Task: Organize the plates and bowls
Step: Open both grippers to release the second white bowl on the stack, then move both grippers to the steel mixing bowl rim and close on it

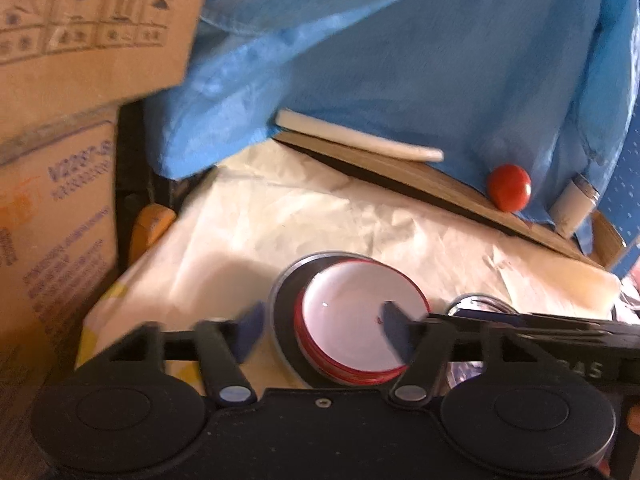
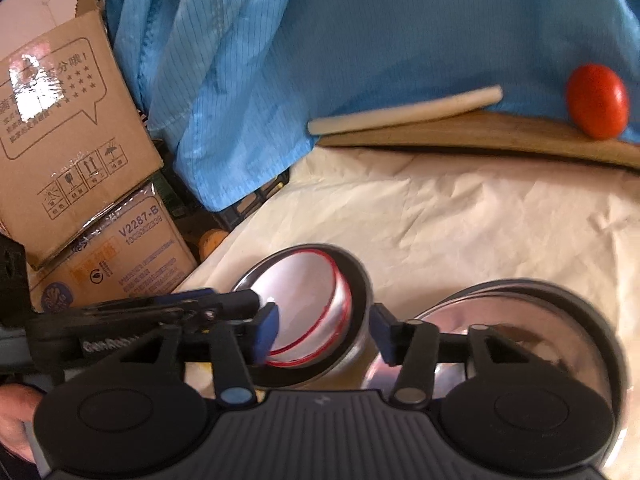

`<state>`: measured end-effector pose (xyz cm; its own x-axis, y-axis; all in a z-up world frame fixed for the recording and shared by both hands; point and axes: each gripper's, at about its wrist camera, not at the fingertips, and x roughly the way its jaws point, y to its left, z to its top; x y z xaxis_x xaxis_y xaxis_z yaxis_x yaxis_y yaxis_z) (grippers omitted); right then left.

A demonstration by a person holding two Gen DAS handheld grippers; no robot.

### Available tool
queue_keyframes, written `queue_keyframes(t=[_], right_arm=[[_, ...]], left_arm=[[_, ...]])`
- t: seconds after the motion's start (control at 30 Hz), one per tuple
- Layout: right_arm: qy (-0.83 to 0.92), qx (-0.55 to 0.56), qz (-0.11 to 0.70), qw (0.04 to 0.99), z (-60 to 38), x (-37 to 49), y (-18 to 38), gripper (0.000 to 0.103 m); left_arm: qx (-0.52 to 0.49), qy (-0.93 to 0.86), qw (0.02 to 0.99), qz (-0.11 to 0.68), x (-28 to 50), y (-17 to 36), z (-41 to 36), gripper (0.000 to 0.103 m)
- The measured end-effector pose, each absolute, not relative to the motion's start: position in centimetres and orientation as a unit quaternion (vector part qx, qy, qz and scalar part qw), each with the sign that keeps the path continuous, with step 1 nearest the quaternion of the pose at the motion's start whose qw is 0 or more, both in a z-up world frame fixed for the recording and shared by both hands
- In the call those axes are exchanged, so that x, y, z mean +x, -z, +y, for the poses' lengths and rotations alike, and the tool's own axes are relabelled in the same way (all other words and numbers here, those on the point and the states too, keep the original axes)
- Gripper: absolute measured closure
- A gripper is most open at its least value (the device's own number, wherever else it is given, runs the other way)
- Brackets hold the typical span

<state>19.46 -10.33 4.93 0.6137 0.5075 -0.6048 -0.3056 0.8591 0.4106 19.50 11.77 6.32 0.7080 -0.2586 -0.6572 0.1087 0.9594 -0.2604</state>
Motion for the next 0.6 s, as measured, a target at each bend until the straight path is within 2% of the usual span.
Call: queue_keyframes(t=[0.03,0.1,0.17,0.23,0.33,0.47,0.6], right_arm=[[-0.226,0.132,0.372,0.891,-10.6,19.2,-5.0,0.042],[-0.220,0.131,0.365,0.895,-11.3,18.9,-5.4,0.031],[-0.214,0.129,0.359,0.899,-11.9,18.6,-5.6,0.023],[-0.208,0.126,0.354,0.903,-12.3,18.3,-5.7,0.014],[-0.201,0.118,0.350,0.907,-12.9,18.0,-5.7,0.007],[-0.193,0.102,0.343,0.914,-13.3,17.8,-5.4,0.001],[-0.189,0.081,0.341,0.917,-13.3,17.7,-5.0,0.000]], left_arm=[[-0.104,0.097,0.919,0.367,19.4,-6.4,11.9,0.026],[-0.112,0.094,0.919,0.367,19.4,-6.4,12.2,0.022],[-0.116,0.089,0.919,0.366,19.2,-6.4,12.4,0.012],[-0.117,0.085,0.920,0.365,18.9,-6.2,12.5,0.010],[-0.124,0.072,0.920,0.364,18.2,-5.9,12.9,0.002],[-0.134,0.051,0.922,0.360,17.3,-5.4,13.5,0.001],[-0.143,0.031,0.922,0.358,16.4,-4.7,14.0,0.001]])
